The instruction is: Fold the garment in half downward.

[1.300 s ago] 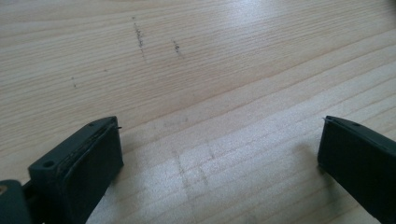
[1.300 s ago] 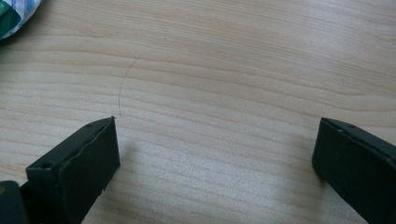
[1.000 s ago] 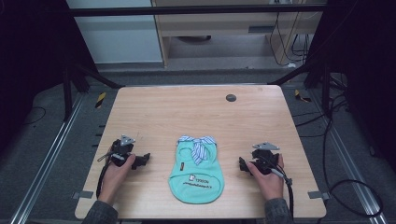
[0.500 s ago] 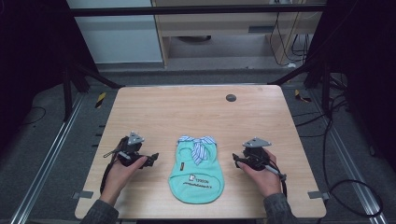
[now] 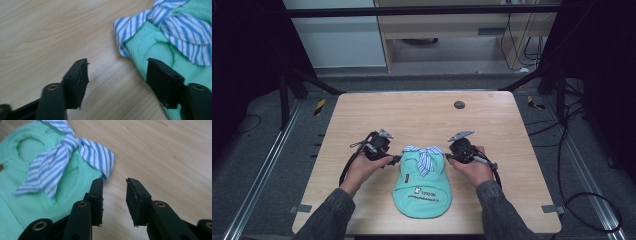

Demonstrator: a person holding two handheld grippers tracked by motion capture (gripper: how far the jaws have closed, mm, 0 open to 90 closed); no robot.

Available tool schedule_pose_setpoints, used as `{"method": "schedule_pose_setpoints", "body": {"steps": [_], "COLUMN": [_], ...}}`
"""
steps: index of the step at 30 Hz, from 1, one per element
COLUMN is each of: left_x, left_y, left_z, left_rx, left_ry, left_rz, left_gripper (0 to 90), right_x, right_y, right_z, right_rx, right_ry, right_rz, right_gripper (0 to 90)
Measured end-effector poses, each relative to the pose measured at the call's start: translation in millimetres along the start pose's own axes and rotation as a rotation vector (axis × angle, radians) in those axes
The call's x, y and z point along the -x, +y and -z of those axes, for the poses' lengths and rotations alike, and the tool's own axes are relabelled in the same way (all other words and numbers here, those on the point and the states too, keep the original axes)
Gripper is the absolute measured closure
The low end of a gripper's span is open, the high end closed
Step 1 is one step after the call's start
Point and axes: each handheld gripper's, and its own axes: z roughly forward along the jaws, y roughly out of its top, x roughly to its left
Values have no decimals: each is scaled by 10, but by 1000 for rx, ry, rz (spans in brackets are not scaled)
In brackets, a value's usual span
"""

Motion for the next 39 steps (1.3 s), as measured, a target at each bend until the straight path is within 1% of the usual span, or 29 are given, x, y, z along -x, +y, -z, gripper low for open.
{"method": "schedule_pose_setpoints", "body": {"steps": [1, 2, 3, 4, 5, 6, 7, 9, 10, 11, 12, 14, 15, 17, 22, 24, 25, 28, 32, 38, 39], "left_x": [3, 3, 2, 2, 2, -3, -7, -2, -2, -3, -3, 4, 10, 15, 11, 0, -5, -18, -27, -9, -7], "left_y": [93, 93, 172, 172, 205, 236, 271, 327, 327, 345, 345, 353, 355, 360, 368, 368, 367, 362, 348, 308, 303], "left_z": [-26, -26, -48, -48, -66, -85, -110, -163, -163, -202, -202, -257, -280, -326, -355, -373, -375, -371, -400, -468, -478], "left_rx": [-2, -2, 9, 9, 20, 20, 16, 17, 17, 20, 20, 5, 2, -3, -3, -6, -4, -5, -17, -37, -40], "left_ry": [1, 1, 1, 1, 0, -4, -1, 13, 13, 5, 5, -3, 0, 4, 4, 3, 10, 13, 13, 0, -1], "left_rz": [-1, -1, 3, 3, 14, 14, 13, 16, 16, 25, 25, 28, 30, 32, 41, 46, 50, 52, 54, 59, 60], "left_gripper": [405, 430, 451, 460, 481, 481, 502, 531, 534, 548, 561, 564, 564, 567, 572, 572, 571, 576, 564, 550, 550], "right_x": [-17, -17, -16, -16, -11, -11, -3, 23, 25, 26, 26, 21, 17, 13, -8, -18, -24, -28, -24, -34, -32], "right_y": [99, 99, 161, 161, 216, 216, 237, 291, 306, 320, 320, 341, 355, 366, 409, 421, 424, 430, 421, 389, 388], "right_z": [-63, -63, -113, -113, -174, -174, -204, -269, -281, -291, -291, -322, -351, -376, -417, -436, -448, -471, -508, -569, -572], "right_rx": [-4, -4, -7, -7, -9, -9, -6, -2, -5, -4, -4, -13, -26, -32, -39, -45, -50, -55, -70, -91, -91], "right_ry": [8, 8, 18, 18, 29, 29, 34, 48, 53, 56, 56, 60, 57, 57, 47, 51, 51, 50, 45, 42, 41], "right_rz": [13, 13, 2, 2, -13, -13, -21, -56, -60, -62, -62, -66, -64, -69, -63, -72, -75, -73, -75, -85, -81], "right_gripper": [704, 704, 732, 732, 756, 756, 767, 793, 798, 799, 799, 799, 793, 784, 745, 734, 728, 708, 670, 616, 615]}}
